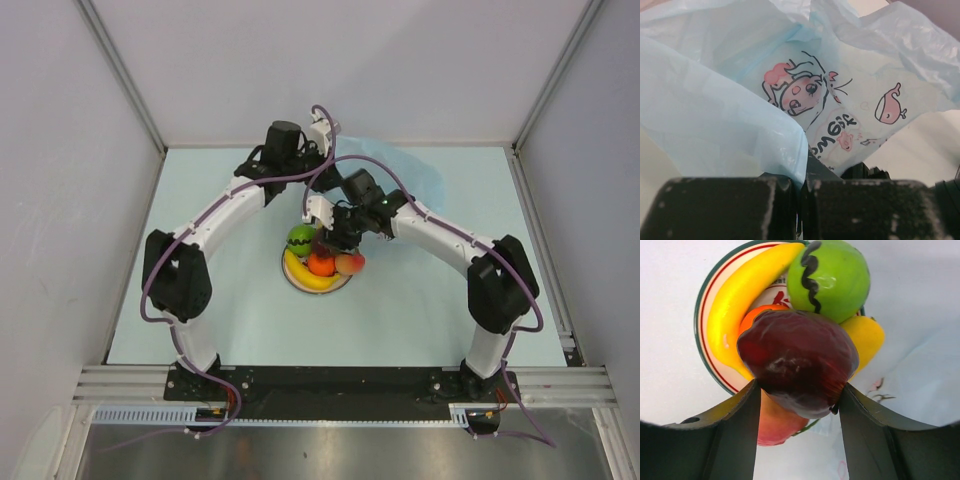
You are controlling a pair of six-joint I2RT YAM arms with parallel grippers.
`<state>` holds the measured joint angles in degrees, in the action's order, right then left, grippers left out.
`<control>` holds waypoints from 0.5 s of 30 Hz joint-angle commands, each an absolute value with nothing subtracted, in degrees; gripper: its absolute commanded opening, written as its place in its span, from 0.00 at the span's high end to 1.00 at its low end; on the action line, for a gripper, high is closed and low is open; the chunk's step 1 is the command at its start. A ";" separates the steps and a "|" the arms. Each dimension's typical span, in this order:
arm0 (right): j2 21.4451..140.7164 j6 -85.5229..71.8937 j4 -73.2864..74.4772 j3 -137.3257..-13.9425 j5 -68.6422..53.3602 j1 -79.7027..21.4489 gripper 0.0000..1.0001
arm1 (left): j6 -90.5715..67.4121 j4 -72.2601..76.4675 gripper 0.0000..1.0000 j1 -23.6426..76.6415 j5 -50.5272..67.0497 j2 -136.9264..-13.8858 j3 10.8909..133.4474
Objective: Take the fake fruits out of the plastic bag
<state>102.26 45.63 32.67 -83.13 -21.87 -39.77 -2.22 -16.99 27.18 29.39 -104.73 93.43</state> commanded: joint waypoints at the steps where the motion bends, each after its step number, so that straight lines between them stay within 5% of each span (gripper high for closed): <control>1: 104.06 44.04 31.46 -87.01 -22.67 -37.80 0.68 | -3.69 -14.77 0.99 26.98 31.55 -101.60 92.90; 15: 106.35 44.12 33.83 -87.98 -23.02 -38.06 0.60 | -4.39 -14.24 0.99 27.07 32.34 -102.48 93.08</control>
<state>105.47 44.80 32.82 -85.95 -22.63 -37.76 -3.11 -15.66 27.03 30.41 -104.73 92.95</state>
